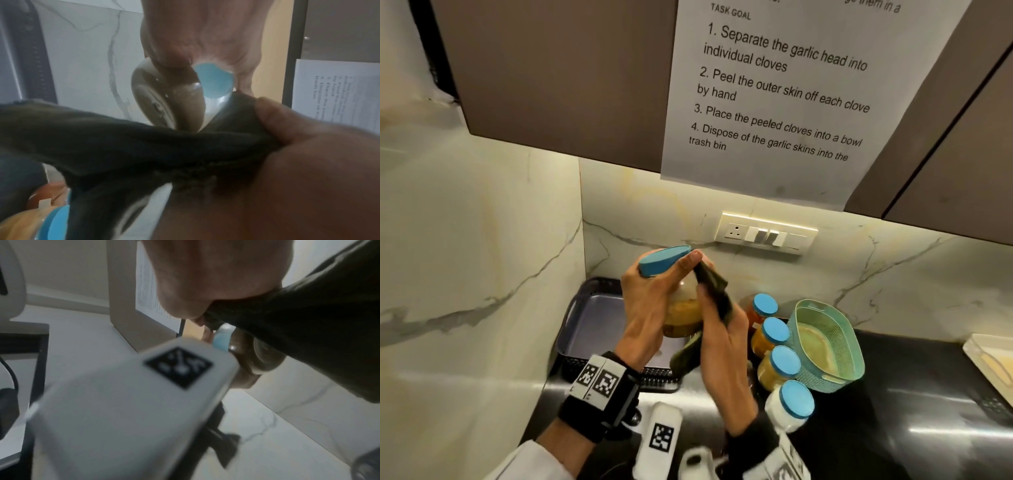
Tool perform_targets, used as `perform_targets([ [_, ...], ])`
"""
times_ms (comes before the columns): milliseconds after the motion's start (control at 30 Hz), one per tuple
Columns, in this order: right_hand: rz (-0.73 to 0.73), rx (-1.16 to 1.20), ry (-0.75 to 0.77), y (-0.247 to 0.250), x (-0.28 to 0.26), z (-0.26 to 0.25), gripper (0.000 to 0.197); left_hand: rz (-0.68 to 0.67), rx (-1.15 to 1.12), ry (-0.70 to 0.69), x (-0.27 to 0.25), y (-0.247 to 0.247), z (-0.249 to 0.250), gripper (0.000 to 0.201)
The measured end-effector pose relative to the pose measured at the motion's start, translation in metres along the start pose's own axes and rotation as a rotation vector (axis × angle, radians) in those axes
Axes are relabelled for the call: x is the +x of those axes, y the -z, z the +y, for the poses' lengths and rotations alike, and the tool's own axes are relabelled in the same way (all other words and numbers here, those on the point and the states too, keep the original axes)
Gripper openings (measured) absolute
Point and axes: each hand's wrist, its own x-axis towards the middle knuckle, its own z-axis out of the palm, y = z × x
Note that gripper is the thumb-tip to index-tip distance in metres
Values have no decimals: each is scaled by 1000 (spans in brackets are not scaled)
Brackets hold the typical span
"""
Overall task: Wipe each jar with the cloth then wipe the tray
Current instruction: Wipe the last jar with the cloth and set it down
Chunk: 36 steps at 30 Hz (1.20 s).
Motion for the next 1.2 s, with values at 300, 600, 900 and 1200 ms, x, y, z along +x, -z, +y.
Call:
perform_targets([
  [300,235,158,-295,10,29,20,12,-144,-95,142,-27,-6,-7,64],
  [600,175,190,-352,13,30,17,20,-144,-13,114,-20,-10,-6,57],
  [900,21,114,-135,18,17,12,20,-84,-30,85,-14,3,-12,67],
  [1200,-9,32,-33,4,2,2,23,-32,-61,81,-6,5,-11,78],
])
